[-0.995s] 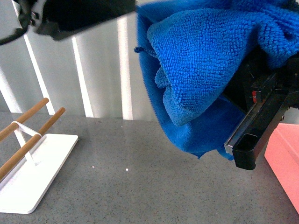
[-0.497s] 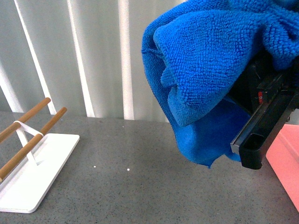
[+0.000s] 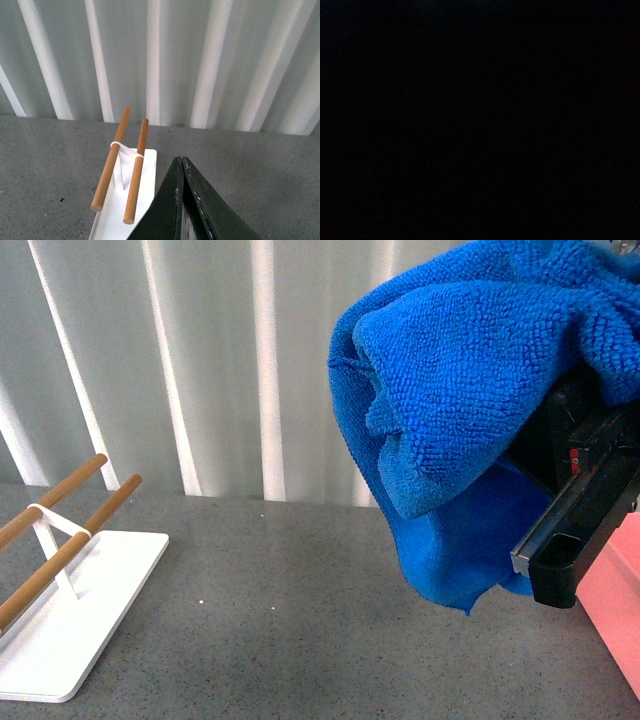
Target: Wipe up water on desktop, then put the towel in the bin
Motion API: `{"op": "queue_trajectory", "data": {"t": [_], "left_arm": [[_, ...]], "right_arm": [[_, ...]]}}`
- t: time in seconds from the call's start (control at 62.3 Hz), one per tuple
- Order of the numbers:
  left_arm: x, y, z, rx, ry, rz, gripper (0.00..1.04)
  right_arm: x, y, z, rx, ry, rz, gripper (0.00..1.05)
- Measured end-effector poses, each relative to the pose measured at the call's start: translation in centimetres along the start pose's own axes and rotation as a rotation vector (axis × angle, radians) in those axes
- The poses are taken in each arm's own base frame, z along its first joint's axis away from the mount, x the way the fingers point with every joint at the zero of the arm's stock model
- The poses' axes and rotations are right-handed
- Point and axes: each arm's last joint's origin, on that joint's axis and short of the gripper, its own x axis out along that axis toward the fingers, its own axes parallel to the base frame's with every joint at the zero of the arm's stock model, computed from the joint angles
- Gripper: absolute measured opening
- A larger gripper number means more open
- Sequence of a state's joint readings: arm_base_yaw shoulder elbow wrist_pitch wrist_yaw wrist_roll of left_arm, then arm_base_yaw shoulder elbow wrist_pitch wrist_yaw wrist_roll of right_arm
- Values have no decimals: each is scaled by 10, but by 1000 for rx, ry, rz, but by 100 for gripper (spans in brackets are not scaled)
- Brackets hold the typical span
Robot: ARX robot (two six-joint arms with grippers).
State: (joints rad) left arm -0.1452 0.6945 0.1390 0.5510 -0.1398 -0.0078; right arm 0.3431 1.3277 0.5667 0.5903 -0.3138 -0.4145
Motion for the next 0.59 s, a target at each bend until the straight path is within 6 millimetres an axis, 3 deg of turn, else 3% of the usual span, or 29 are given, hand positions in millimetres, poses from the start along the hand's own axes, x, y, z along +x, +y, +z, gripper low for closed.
{"op": "queue_trajectory", "data": {"t": [0.594], "left_arm": [[-27,18,-19,0,-1,6,4]], "right_arm": [[4,9,2,16,11,2,6]]}}
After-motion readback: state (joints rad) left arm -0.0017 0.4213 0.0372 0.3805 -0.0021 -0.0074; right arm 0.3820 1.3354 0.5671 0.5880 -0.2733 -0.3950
